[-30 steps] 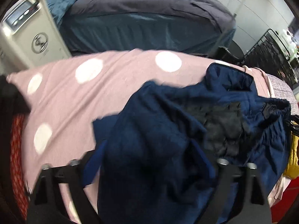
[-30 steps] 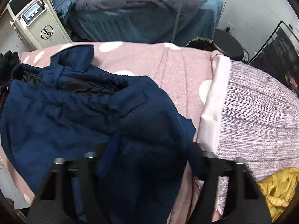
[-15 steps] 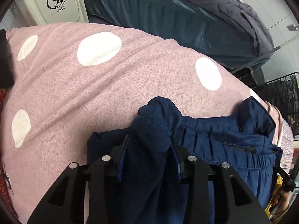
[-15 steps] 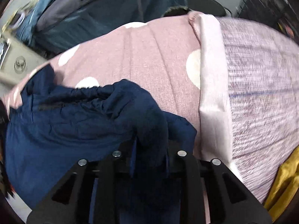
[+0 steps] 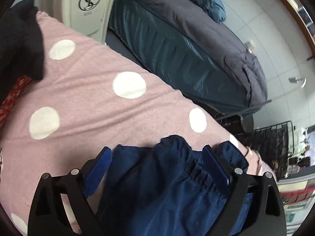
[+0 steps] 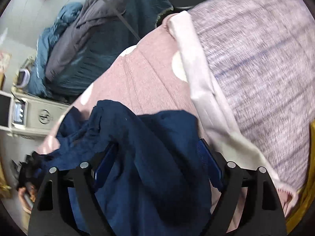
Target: Fold large clothes
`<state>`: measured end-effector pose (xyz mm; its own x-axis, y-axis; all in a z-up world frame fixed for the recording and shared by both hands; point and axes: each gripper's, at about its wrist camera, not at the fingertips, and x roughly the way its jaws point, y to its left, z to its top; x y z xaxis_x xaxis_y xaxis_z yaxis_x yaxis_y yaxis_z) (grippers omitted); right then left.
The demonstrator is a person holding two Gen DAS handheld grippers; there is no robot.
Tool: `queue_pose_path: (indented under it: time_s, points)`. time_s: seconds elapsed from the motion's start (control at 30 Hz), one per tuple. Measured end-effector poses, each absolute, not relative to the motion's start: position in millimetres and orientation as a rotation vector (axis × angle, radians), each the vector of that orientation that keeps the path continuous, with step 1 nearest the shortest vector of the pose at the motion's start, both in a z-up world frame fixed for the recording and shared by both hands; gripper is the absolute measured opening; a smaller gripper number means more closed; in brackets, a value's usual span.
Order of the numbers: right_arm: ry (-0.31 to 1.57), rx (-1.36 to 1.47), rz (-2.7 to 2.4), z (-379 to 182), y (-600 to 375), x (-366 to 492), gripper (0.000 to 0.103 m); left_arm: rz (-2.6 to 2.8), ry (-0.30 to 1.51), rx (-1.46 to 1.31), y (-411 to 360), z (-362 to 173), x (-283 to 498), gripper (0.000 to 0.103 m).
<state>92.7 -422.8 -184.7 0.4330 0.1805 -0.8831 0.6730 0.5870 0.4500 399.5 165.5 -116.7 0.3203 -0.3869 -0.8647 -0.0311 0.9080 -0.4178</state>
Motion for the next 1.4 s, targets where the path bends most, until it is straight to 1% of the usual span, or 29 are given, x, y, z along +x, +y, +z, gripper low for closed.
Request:
queue_pose_path:
  time_s: [0.17,0.37,0.47,0.57,0.7,0.83,1.03,1.2,1.3,1.4]
  points:
    - [1.046,1.018,-0.32,-167,-428,51,0.081,-0.22,1.235,-0.432,200,-109,364,0.091]
    - [1.046,1.102,-0.267,-164,-414,-12,0.081,-0.239,1.291,-0.442,214,-119,278,0.091]
    - [1.068,1.111,-0.253,-170,-398,-43,0.082,-0.232,1.287,-0.483,217,-121,243,0.091]
    - [1.074,1.179,-0.249,-185,-389,-71,0.083,-0.213,1.299,-0.561,216,-128,212,0.091]
    - [1.059,1.237,-0.253,-195,-384,-97,0.083,-0.205,1.335,-0.558,206,-137,192,0.091]
    - [1.056,1.247,-0.222,-199,-384,-100,0.086,-0.216,1.368,-0.521,196,-141,178,0.091]
    - [1.06,1.306,-0.136,-216,-381,-87,0.086,-0.194,1.384,-0.528,197,-144,160,0.091]
    - [1.121,1.264,-0.07,-238,-379,-52,0.086,-0.171,1.399,-0.515,199,-144,147,0.091]
    - [1.115,1.278,-0.005,-250,-384,-33,0.086,-0.151,1.408,-0.498,201,-143,139,0.091]
    - [1.146,1.236,0.084,-259,-385,-2,0.087,-0.125,1.413,-0.49,204,-144,133,0.091]
